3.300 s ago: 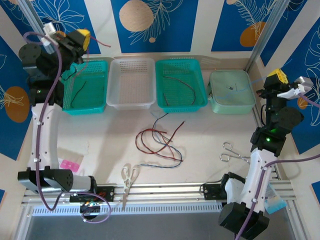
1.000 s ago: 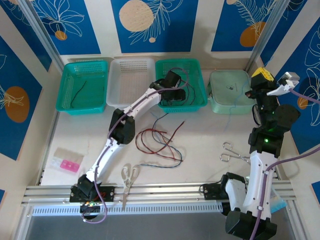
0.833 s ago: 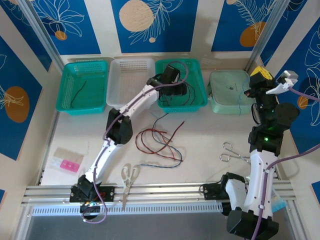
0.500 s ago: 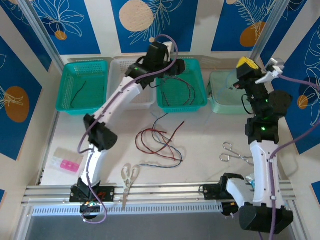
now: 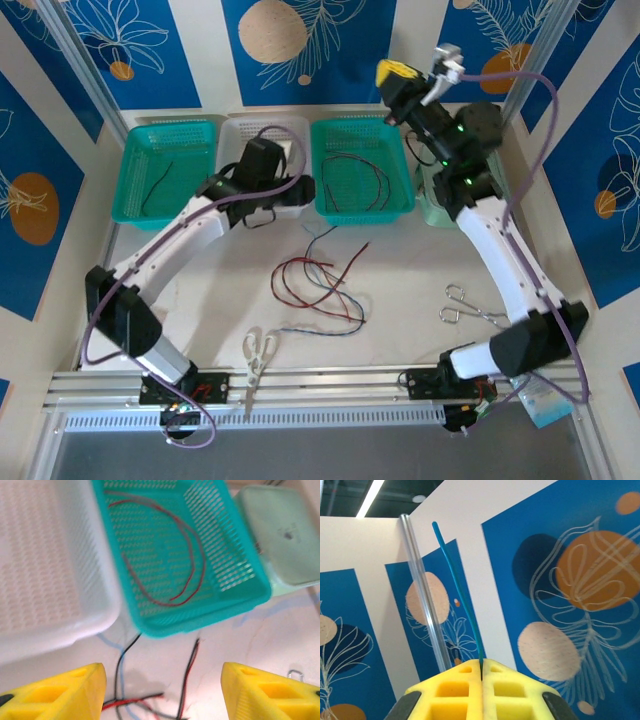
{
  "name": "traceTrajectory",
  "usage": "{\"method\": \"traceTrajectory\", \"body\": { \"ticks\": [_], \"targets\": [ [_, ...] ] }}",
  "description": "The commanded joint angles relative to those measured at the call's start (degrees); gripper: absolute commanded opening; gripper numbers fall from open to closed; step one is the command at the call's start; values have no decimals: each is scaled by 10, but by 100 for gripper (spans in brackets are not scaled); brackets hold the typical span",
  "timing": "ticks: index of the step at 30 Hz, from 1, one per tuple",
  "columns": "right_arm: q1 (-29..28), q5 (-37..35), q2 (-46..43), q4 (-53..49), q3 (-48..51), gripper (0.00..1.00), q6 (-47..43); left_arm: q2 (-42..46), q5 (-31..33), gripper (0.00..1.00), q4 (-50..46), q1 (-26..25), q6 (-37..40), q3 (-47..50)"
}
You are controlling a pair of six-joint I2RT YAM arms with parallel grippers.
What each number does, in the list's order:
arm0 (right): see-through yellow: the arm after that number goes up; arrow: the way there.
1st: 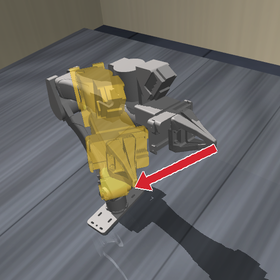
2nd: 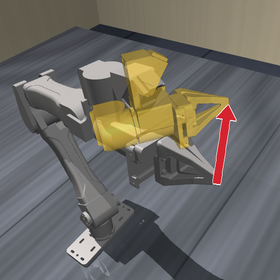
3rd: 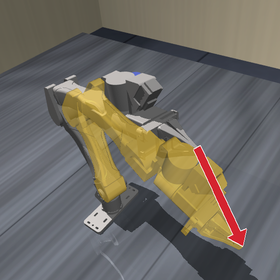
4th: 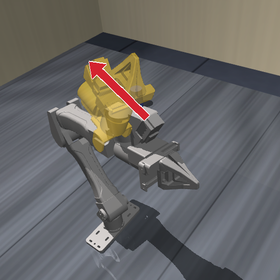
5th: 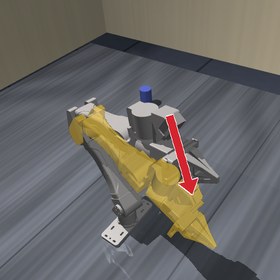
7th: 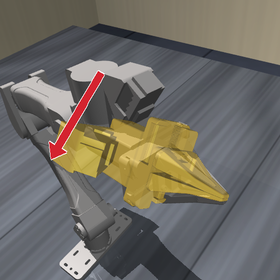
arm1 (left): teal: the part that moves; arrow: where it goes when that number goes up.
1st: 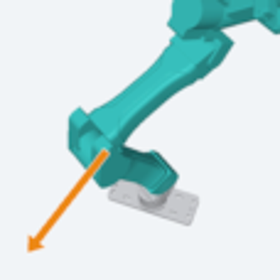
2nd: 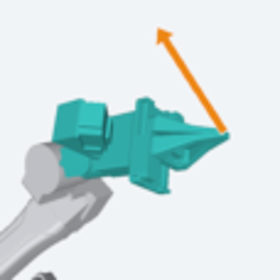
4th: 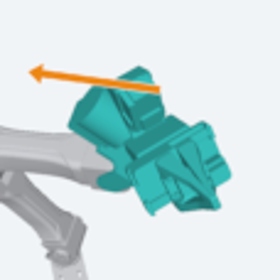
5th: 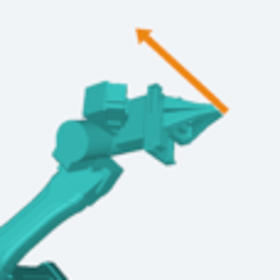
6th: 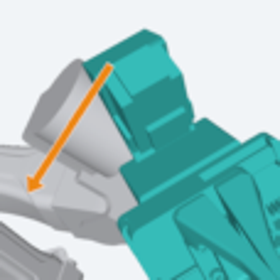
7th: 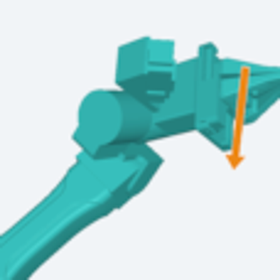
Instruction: Untangle the cables
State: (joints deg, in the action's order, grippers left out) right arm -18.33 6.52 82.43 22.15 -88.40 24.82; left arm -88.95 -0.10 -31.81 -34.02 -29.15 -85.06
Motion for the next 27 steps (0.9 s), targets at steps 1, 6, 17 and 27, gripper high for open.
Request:
{"method": "traceTrajectory", "body": {
  "ticks": [1, 6, 17, 27],
  "targets": [
    [-28, 4, 54, 3, -74, 0, -27, 77, 18, 62, 44, 12, -31, 70],
    [-52, 6, 157, -1, -184, 0, -17, 157, 7, 62, 113, 18, -97, 224],
    [-92, 7, 434, -88, -483, 0, -5, 259, 24, 62, 83, 22, -117, 343],
    [-124, -41, 579, -238, -534, 0, -35, 314, -22, 63, 42, 65, -120, 352]
  ]
}}
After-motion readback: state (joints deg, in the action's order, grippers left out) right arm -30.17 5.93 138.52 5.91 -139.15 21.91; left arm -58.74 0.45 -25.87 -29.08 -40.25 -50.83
